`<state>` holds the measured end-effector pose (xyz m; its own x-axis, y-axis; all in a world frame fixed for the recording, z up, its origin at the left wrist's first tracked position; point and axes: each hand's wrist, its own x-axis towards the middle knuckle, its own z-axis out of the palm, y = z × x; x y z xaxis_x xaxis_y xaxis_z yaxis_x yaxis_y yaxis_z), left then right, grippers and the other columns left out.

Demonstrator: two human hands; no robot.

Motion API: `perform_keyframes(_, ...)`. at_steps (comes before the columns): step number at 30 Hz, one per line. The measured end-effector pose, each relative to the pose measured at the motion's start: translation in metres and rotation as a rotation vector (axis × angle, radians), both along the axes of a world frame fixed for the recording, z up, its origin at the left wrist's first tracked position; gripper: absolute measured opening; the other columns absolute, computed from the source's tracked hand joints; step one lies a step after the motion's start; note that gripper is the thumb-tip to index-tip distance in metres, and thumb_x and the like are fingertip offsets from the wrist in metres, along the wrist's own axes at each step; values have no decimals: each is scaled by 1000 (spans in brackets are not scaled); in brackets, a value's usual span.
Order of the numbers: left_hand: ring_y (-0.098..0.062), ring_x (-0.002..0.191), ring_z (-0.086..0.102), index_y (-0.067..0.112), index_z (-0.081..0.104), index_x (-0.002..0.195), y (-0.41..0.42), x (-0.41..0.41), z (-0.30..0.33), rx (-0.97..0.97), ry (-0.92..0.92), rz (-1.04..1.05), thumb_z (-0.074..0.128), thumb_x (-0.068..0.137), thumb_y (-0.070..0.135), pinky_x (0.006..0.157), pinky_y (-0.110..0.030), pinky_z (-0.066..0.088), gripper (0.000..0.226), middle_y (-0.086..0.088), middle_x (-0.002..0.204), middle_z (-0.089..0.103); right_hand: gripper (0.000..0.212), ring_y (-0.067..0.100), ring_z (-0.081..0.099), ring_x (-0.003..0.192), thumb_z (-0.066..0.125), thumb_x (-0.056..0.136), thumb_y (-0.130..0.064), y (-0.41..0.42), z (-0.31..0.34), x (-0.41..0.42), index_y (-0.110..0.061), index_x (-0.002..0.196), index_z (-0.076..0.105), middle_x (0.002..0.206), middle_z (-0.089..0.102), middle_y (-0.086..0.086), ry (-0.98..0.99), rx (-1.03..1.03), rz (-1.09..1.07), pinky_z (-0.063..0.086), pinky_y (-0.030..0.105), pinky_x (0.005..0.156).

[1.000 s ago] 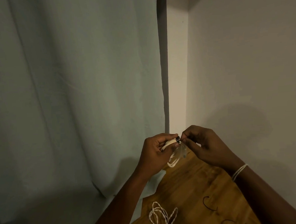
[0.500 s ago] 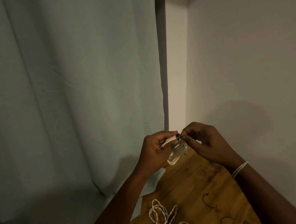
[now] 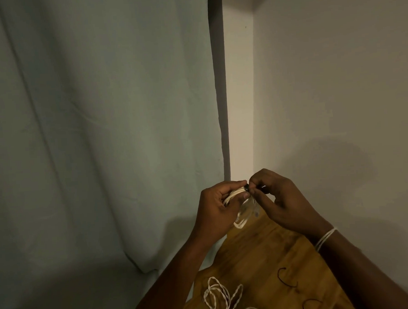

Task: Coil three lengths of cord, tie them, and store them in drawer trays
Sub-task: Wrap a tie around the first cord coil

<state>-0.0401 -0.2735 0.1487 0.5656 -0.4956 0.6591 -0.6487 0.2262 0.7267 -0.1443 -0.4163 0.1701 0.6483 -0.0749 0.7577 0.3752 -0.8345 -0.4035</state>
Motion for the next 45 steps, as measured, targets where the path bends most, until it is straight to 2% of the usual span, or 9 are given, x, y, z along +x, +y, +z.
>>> perform_keyframes(7, -8, 97, 70, 10, 72, 113, 0, -1, 3, 0, -43, 0, 70, 88, 13, 86, -22, 57, 26, 2, 106, 74, 8, 7, 63, 84, 64, 92, -10, 0, -2, 3, -13, 94, 72, 87, 66, -7, -11, 46, -48, 51, 9, 71)
perform_keyframes(13, -12, 98, 70, 9, 72, 113, 1, 2, 4, 8, -29, 18, 69, 88, 12, 86, -28, 58, 25, 1, 105, 74, 9, 10, 69, 75, 72, 87, -15, 0, 0, 5, -12, 91, 78, 82, 74, -3, 10, 307, -35, 55, 16, 66)
perform_keyframes(18, -10, 96, 71, 11, 71, 113, 0, -6, 4, -33, 92, 3, 70, 87, 11, 81, -20, 57, 26, 2, 104, 74, 13, 6, 65, 104, 69, 87, -8, -1, -6, 3, -8, 96, 79, 110, 71, -3, -23, 404, 49, 53, 11, 81)
perform_keyframes(20, -9, 95, 71, 13, 72, 111, -3, -9, 0, -62, 140, 11, 71, 87, 12, 79, -18, 56, 24, 5, 102, 74, 18, 6, 68, 105, 66, 88, -4, 1, -10, 2, -6, 102, 77, 111, 74, -3, -26, 442, 96, 54, 17, 88)
perform_keyframes(25, -7, 94, 70, 15, 72, 110, -7, -6, -6, -47, 174, 45, 71, 87, 14, 78, -16, 55, 23, 5, 101, 74, 29, -5, 67, 103, 57, 95, -11, 9, -22, 3, -22, 119, 68, 106, 70, -33, 34, 417, 55, 50, 9, 88)
perform_keyframes(30, -13, 96, 71, 16, 72, 110, -11, -3, -10, -55, 282, 30, 69, 89, 17, 81, -23, 58, 22, 3, 104, 75, 37, -23, 48, 117, 46, 98, -34, 15, -36, 7, -49, 132, 46, 126, 49, -46, 133, 332, -38, 38, -1, 92)
perform_keyframes(33, -20, 98, 71, 14, 71, 112, -17, -3, -14, -80, 377, -2, 67, 90, 17, 85, -31, 59, 22, -2, 106, 74, 41, -29, 46, 109, 44, 97, -39, 17, -41, 9, -55, 134, 36, 128, 44, -41, 157, 263, -117, 36, -3, 92)
perform_keyframes(38, -17, 102, 69, 18, 69, 113, -22, -7, -26, -32, 416, -78, 64, 92, 13, 87, -27, 57, 22, 0, 109, 73, 41, 4, 61, 112, 49, 100, -17, 3, -57, 7, -27, 140, 50, 130, 62, -8, 192, 215, -210, 48, 18, 99)
perform_keyframes(45, -10, 109, 64, 27, 60, 125, -53, -32, -90, 393, 425, -321, 72, 85, 21, 96, -32, 54, 43, 7, 119, 68, 31, 6, 67, 96, 48, 102, -14, -16, -122, -46, -22, 129, 60, 111, 71, -2, 313, 482, -377, 55, 23, 83)
